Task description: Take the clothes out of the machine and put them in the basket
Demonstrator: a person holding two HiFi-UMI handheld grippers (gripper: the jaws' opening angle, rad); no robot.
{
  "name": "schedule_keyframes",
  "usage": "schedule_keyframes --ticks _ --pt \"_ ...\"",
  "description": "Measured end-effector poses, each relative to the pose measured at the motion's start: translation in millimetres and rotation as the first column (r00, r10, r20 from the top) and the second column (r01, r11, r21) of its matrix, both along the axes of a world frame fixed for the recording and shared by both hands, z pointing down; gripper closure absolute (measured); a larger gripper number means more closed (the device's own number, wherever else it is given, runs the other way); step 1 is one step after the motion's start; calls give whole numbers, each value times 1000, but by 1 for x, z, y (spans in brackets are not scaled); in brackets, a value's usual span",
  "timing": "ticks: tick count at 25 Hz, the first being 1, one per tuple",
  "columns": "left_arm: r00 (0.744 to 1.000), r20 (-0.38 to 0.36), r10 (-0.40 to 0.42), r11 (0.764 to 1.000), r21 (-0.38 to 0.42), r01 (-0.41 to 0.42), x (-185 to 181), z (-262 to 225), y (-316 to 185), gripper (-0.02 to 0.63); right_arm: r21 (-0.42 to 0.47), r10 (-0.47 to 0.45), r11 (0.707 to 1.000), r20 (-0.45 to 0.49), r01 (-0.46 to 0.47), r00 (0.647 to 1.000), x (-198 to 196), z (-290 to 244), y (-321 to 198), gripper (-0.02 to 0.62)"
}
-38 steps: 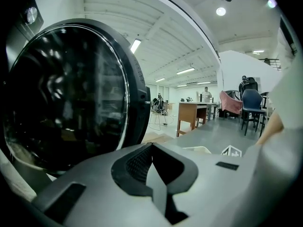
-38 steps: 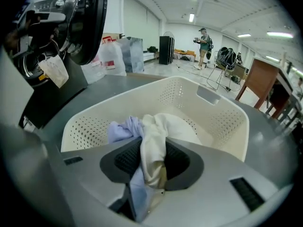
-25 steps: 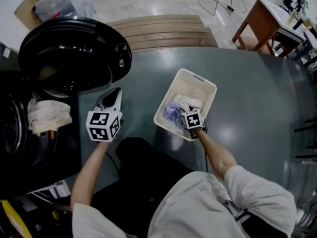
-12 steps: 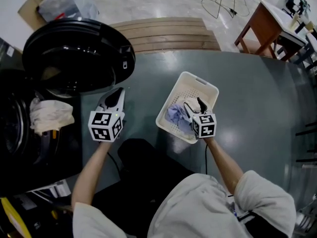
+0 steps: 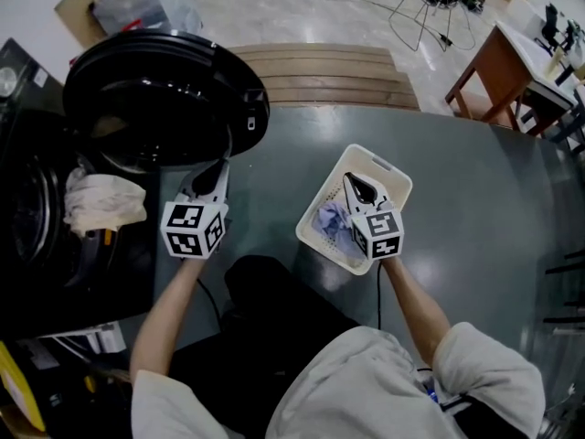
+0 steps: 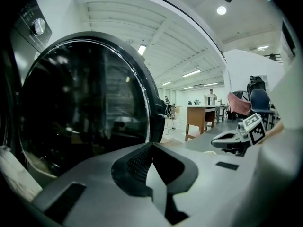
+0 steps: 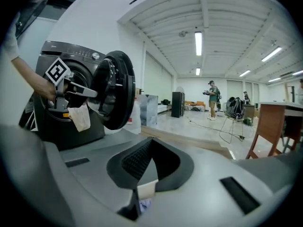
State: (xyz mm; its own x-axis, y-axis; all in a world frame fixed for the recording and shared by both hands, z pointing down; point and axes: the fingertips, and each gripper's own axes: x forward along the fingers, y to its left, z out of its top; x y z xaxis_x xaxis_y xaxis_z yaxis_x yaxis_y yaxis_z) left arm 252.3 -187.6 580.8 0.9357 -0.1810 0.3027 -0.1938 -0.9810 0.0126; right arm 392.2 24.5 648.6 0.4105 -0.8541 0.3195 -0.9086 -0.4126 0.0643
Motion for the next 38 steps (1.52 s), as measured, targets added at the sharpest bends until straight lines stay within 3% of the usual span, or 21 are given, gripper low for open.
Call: schedule_keyframes --ticks 5,11,18,24,34,38 --pt "996 -16 -92 996 0 92 -36 -16 -27 586 26 -160 987 -12 160 987 -42 -15 -57 571" --pt "965 -38 -261 965 19 262 -120 -31 -73 586 77 -362 929 -20 363 932 -108 -38 -128 572" --pt "881 -70 -467 883 19 469 -226 -43 -111 586 97 -562 821 -37 563 826 -193 -56 -202 572" --pt "787 -74 -613 789 -10 614 -313 -32 -125 586 87 -700 709 -39 700 713 -271 -57 -258 572" --pt "646 -73 -760 649 -43 759 -421 -10 -124 586 105 -831 546 -60 831 553 -387 -64 -332 572" --pt "604 -65 -794 607 -49 793 -452 3 -118 586 93 -851 515 -59 852 521 -417 -59 -355 572"
